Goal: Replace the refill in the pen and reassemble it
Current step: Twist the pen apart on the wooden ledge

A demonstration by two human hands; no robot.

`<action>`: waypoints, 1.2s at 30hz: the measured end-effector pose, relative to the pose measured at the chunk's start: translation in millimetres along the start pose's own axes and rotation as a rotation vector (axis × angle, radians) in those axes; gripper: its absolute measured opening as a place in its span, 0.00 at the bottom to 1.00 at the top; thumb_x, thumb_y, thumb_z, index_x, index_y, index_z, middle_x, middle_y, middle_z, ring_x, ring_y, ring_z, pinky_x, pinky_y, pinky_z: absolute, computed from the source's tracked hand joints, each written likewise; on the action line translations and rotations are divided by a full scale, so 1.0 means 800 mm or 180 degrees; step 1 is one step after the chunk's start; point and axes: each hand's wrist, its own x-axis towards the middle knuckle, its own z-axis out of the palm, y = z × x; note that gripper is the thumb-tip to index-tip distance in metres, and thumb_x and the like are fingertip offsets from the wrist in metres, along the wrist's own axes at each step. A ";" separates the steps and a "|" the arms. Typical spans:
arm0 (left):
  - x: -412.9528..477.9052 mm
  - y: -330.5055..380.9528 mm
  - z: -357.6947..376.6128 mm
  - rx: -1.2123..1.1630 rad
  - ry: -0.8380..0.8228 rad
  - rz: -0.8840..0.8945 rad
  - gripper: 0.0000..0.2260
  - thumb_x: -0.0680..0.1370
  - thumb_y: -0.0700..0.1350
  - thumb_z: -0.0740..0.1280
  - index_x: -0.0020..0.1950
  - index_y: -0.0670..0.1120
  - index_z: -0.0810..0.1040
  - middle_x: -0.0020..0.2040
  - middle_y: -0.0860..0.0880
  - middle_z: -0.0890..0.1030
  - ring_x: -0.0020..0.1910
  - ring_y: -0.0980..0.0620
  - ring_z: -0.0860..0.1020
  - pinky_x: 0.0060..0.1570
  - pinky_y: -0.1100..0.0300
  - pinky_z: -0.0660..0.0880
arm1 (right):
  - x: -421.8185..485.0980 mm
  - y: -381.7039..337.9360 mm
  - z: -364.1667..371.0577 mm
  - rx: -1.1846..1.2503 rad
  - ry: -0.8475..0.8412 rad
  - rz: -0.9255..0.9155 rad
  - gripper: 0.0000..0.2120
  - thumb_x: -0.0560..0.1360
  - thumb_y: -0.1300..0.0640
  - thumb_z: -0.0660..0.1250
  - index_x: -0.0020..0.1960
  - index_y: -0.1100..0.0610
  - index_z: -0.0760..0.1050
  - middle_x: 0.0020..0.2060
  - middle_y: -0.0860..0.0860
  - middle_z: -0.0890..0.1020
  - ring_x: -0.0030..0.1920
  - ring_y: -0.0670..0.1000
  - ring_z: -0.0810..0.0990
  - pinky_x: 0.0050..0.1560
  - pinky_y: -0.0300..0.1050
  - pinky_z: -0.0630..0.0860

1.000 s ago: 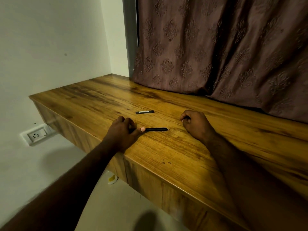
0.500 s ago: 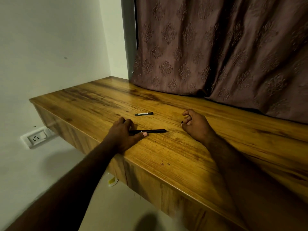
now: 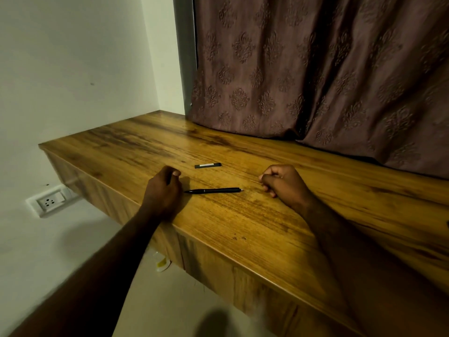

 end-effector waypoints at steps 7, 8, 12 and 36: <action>0.006 -0.011 0.000 -0.0747 -0.0209 -0.0393 0.11 0.77 0.35 0.61 0.54 0.47 0.77 0.43 0.45 0.82 0.40 0.46 0.79 0.45 0.48 0.78 | -0.010 -0.009 0.021 -0.1329 -0.0403 -0.0351 0.04 0.68 0.54 0.70 0.42 0.47 0.80 0.30 0.44 0.78 0.34 0.45 0.77 0.40 0.44 0.75; 0.006 -0.010 -0.002 -0.0826 -0.0249 -0.0417 0.11 0.77 0.35 0.61 0.54 0.47 0.77 0.43 0.46 0.81 0.40 0.47 0.79 0.45 0.49 0.77 | -0.011 -0.012 0.023 -0.1383 -0.0432 -0.0342 0.05 0.68 0.54 0.69 0.43 0.46 0.80 0.31 0.44 0.78 0.36 0.45 0.78 0.41 0.43 0.75; 0.011 -0.017 -0.009 -0.1394 -0.0147 -0.0664 0.16 0.76 0.29 0.56 0.51 0.46 0.76 0.41 0.47 0.78 0.41 0.48 0.76 0.43 0.53 0.73 | -0.012 -0.015 0.024 -0.1435 -0.0462 -0.0298 0.09 0.67 0.55 0.67 0.45 0.44 0.79 0.33 0.43 0.79 0.39 0.46 0.79 0.45 0.44 0.76; -0.012 0.011 0.021 0.1249 -0.0899 0.0927 0.10 0.75 0.55 0.67 0.55 0.58 0.80 0.54 0.50 0.77 0.56 0.49 0.72 0.55 0.52 0.71 | -0.008 -0.015 0.033 -0.1295 -0.0412 -0.0340 0.07 0.71 0.52 0.71 0.35 0.43 0.77 0.34 0.42 0.80 0.38 0.44 0.78 0.40 0.43 0.74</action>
